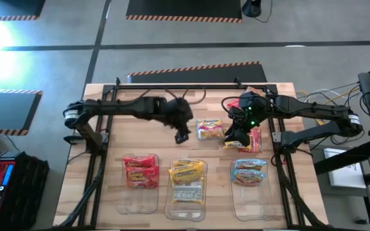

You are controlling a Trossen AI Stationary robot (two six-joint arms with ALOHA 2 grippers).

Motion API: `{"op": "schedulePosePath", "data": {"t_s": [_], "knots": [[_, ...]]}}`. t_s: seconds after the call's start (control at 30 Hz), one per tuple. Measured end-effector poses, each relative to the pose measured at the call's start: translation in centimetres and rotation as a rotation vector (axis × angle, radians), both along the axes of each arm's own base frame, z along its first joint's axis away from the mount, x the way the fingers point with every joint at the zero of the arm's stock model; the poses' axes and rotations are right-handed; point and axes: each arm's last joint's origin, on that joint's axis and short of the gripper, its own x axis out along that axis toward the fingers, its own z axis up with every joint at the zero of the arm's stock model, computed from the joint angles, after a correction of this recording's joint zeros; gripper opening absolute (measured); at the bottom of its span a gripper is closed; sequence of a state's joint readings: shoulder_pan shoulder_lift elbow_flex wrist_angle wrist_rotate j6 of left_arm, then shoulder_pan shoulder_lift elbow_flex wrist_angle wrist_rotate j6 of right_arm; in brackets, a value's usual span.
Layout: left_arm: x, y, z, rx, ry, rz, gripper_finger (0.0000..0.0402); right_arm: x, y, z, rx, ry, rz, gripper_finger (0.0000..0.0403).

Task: Sort Maruchan noodles
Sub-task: Put the blue noodle pack into the right transparent bin

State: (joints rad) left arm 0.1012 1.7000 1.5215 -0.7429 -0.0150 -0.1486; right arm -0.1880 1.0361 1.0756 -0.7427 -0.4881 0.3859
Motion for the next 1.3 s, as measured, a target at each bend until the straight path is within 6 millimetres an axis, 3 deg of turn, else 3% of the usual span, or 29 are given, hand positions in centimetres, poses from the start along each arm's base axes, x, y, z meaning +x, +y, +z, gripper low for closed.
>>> {"op": "schedulePosePath", "data": {"t_s": [0.13, 0.33, 0.57, 0.87, 1.3], "knots": [[0.5, 1.6, 0.6, -0.035, -0.096, 0.008, 0.0245, 0.0, 0.0, 0.0, 0.000, 0.000, 0.000, 0.0183], [0.3, 2.3, 0.4, -0.065, -0.087, 0.047, 0.0245, 0.0, -0.1, 0.0, -0.033, 0.006, -0.033, 0.0183], [0.2, 2.1, -0.9, -0.146, -0.064, 0.140, 0.0245, 0.5, -0.3, 0.1, -0.054, -0.031, -0.054, 0.0183], [0.6, 1.5, -4.9, -0.350, -0.179, 0.231, 0.0245, 1.6, -0.3, -0.8, 0.035, 0.040, -0.102, 0.0183], [0.4, 1.4, -5.3, -0.413, -0.271, 0.267, 0.0245, 2.7, -0.2, -1.3, 0.139, 0.031, -0.033, 0.0182]]}}
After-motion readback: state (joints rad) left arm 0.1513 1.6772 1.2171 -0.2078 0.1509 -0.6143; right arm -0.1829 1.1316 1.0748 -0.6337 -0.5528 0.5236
